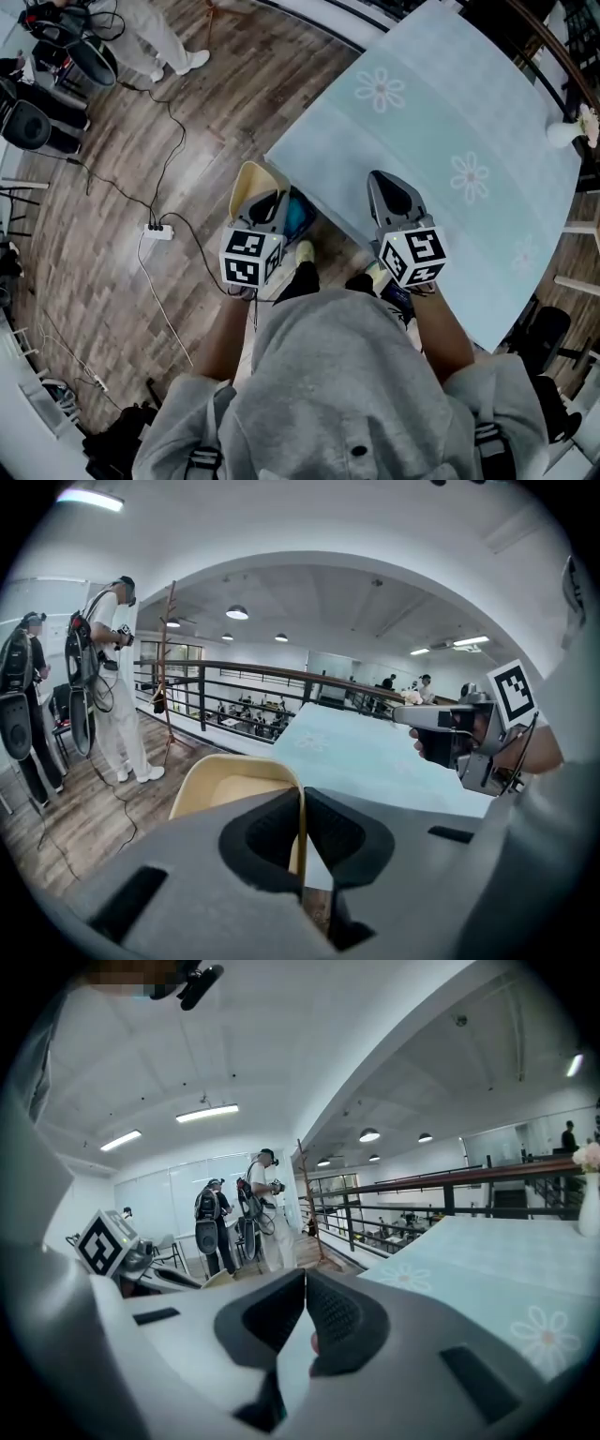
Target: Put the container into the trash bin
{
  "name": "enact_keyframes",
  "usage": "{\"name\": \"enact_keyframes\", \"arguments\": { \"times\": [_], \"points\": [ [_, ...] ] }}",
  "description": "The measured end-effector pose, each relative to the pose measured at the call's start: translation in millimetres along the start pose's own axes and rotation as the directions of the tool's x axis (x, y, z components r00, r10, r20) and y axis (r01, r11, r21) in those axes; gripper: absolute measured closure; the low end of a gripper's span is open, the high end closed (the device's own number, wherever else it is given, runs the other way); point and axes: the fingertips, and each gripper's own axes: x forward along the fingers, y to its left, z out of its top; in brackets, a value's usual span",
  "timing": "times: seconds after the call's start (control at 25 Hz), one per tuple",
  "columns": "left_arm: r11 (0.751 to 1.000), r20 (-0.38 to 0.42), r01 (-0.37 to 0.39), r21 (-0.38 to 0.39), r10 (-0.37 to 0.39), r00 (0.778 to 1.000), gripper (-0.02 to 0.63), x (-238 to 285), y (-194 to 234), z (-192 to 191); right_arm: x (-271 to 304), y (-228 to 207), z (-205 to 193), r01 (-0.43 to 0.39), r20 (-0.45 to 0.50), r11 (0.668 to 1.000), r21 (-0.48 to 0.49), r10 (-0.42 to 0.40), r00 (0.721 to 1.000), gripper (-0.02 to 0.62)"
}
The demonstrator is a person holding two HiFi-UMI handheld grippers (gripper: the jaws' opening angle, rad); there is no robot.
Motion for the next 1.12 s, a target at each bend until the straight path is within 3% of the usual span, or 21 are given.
{"name": "enact_keyframes", "arguments": {
  "times": [0.44,1.12],
  "points": [
    [0.998,-0.033,-0.017,-0.064,0.015,0.999,0.575,-22,54,-43,42,57,-30,-0.03,-0.056,1.0,0.005,0.031,0.998,0.568],
    [0.977,-0.148,0.05,-0.205,-0.082,0.986,0.575,8,59,-124,71,78,-104,-0.014,-0.21,0.996,0.083,0.032,0.977,0.568]
  ]
}}
